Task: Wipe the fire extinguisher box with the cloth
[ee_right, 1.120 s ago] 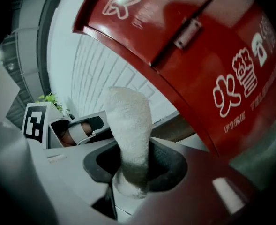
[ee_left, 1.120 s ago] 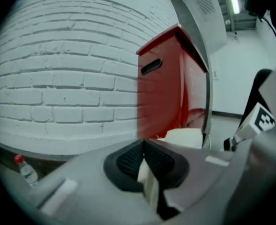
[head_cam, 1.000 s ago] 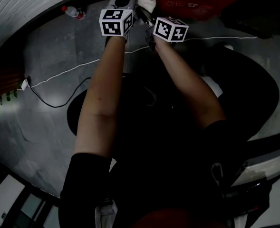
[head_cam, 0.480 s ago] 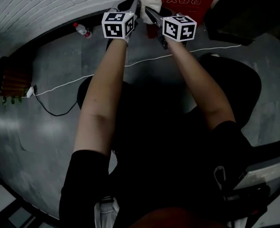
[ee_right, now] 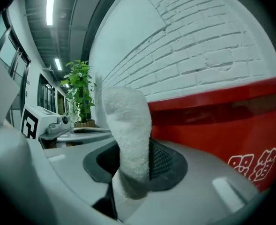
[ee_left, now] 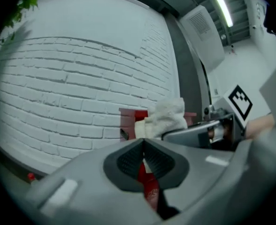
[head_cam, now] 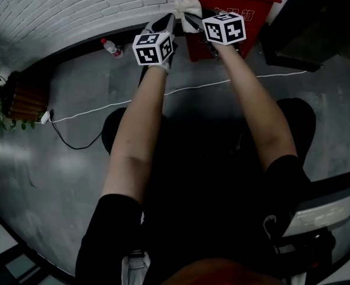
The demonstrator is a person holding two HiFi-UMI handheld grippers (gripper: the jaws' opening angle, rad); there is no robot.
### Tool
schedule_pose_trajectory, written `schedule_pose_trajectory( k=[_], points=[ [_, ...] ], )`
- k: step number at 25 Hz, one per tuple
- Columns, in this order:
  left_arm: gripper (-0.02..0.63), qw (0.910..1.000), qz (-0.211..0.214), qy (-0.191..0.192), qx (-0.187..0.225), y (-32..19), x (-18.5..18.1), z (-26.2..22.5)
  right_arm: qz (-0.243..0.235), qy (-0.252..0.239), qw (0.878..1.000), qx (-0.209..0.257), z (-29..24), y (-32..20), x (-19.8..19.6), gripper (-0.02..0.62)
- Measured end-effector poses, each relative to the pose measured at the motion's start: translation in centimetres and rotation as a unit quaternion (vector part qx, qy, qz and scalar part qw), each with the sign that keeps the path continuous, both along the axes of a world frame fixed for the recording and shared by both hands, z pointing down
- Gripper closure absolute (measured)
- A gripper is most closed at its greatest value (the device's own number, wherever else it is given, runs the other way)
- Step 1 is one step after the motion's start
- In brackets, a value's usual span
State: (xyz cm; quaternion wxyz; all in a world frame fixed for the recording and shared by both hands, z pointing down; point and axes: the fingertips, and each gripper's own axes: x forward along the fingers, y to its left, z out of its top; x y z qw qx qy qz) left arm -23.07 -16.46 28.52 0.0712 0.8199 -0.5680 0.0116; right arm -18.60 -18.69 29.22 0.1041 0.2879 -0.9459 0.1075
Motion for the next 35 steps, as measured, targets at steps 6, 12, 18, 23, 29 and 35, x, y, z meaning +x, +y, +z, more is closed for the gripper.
schedule_pose_trajectory(
  k=[6, 12, 18, 23, 29, 35],
  points=[
    [0.606, 0.999, 0.0, -0.045, -0.005, -2.0, 1.2, 3.0, -0.004, 0.017, 1.0, 0.022, 2.4, -2.1, -0.3, 0.46],
    [0.606, 0.9987, 0.006, -0.049, 0.011, -3.2, 1.8, 2.8, 0.031, 0.012, 0.999, 0.042, 2.5, -4.0, 0.2, 0.459],
    [0.606, 0.999, 0.01, -0.039, 0.021, -4.4, 2.4, 2.3, 0.042, 0.002, 0.998, 0.04, 2.3, -4.9, 0.4, 0.459],
    [0.606, 0.9992, 0.009, -0.031, 0.022, -5.4, 2.8, 2.3, 0.04, 0.001, 0.998, 0.039, 2.3, -5.2, 0.2, 0.459],
    [0.606, 0.9995, 0.002, -0.017, 0.027, -5.6, 2.6, 1.3, 0.038, 0.002, 0.999, 0.038, 1.5, -4.8, 0.1, 0.457],
    [0.606, 0.9987, 0.01, -0.022, 0.044, -4.2, 2.2, 0.4, 0.024, -0.009, 0.999, 0.046, 0.5, -3.2, 0.2, 0.457]
  ],
)
